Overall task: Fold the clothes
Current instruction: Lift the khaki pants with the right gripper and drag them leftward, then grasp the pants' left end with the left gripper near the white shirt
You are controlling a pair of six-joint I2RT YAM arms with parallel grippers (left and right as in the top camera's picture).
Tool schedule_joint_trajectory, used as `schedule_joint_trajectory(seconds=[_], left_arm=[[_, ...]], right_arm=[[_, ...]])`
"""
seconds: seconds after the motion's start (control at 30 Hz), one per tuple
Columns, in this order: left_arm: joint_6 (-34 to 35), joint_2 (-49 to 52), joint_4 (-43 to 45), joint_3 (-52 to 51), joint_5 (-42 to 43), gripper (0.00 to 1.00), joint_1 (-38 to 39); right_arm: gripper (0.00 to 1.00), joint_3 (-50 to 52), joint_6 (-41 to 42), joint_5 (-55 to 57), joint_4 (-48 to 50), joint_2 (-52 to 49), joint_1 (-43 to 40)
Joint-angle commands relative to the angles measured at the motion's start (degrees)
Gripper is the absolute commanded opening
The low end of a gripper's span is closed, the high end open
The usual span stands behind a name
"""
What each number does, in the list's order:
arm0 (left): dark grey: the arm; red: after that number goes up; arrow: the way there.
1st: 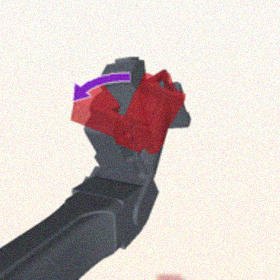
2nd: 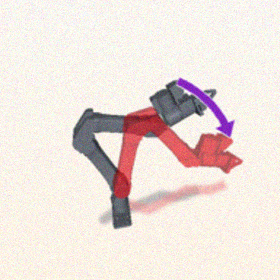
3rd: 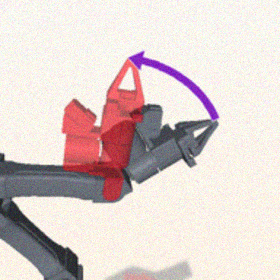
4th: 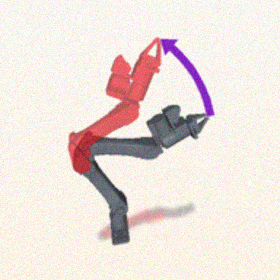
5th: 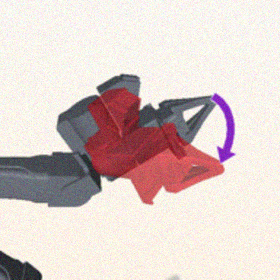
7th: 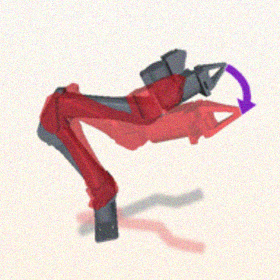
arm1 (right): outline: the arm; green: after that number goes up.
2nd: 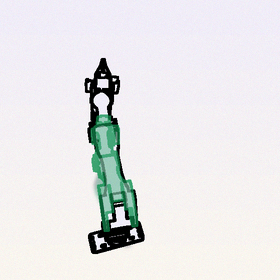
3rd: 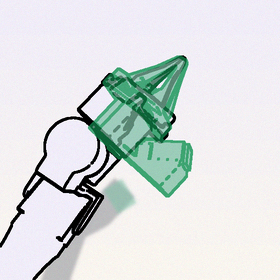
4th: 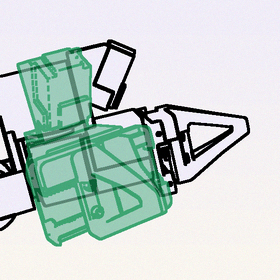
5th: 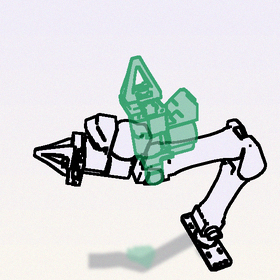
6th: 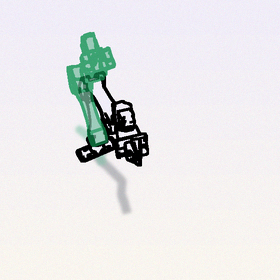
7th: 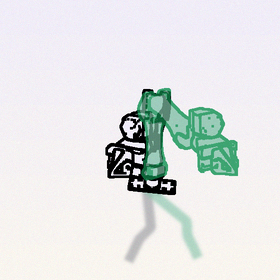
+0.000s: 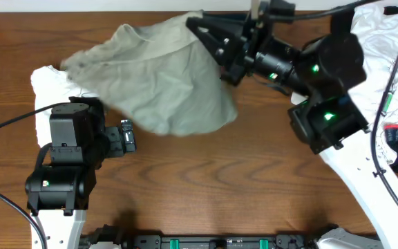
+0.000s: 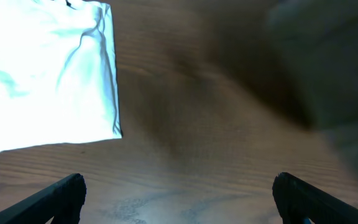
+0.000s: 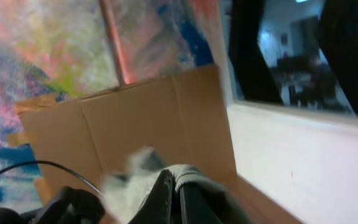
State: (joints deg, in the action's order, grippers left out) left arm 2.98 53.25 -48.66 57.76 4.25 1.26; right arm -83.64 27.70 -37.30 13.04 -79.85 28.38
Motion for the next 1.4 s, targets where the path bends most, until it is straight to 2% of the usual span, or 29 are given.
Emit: schedule_joint_trajectory(seconds=[0.0, 0.2, 0.23, 0.27, 0.3, 0.33, 0.37, 0.5, 0.67, 0.77, 0.87, 1.13, 1.23, 1.37], left_arm=[[0.33, -0.20, 0.04, 0.98, -0.68, 0.98, 0.07], [0.33, -0.20, 0.07, 0.98, -0.68, 0.98, 0.07], [0.33, -0.20, 0.07, 0.98, -0.68, 0.98, 0.07], [0.31, -0.20, 0.09, 0.98, -0.68, 0.98, 0.07], [0.33, -0.20, 0.09, 0.98, -0.68, 0.98, 0.07], [0.33, -0.20, 0.09, 0.98, -0.68, 0.98, 0.07], [0.33, -0.20, 0.07, 0.98, -0.66, 0.98, 0.07], [0.33, -0.20, 0.09, 0.98, -0.66, 0.98, 0.07], [0.35, -0.13, 0.04, 0.98, -0.31, 0.98, 0.07], [0.33, 0.46, 0.96, 0.96, 3.43, 0.98, 0.07], [0.02, 3.37, 3.93, 0.96, 7.48, 0.98, 0.09], [-8.94, 21.20, 14.71, 0.96, 20.35, 0.98, 0.70], [-14.99, 28.37, 16.04, 0.96, 27.78, 0.98, 2.29], [-20.85, 36.70, 18.08, 0.96, 29.66, 0.98, 4.79]], right_arm=[[0.01, -0.81, 3.54, 1.64, -6.16, 0.57, -7.67], [0.01, -0.79, -2.03, 5.66, -33.59, 0.55, -25.35], [0.07, -0.79, -3.78, 8.28, -38.40, 0.55, -28.35], [0.21, -0.79, -5.27, 11.06, -43.12, 0.55, -31.39], [0.43, -0.79, -5.95, 12.22, -45.51, 0.55, -33.09], [0.51, -0.79, -7.34, 13.07, -48.04, 0.44, -35.17], [0.53, -0.79, -8.66, 13.09, -49.81, 0.39, -36.76], [0.52, -0.79, -11.06, 13.33, -52.96, 0.35, -40.50], [0.55, -0.79, -12.22, 9.92, -53.40, 0.35, -39.65], [0.58, -0.79, -16.24, 6.36, -56.68, 0.35, -38.01], [0.62, -0.76, -17.18, 8.96, -61.18, 0.35, -37.16], [0.65, -0.76, -19.28, 11.87, -67.30, 0.35, -37.13], [0.65, -0.76, -19.23, 12.98, -68.02, 0.35, -37.13], [0.66, -0.76, -19.26, 13.77, -68.61, 0.35, -37.13]])
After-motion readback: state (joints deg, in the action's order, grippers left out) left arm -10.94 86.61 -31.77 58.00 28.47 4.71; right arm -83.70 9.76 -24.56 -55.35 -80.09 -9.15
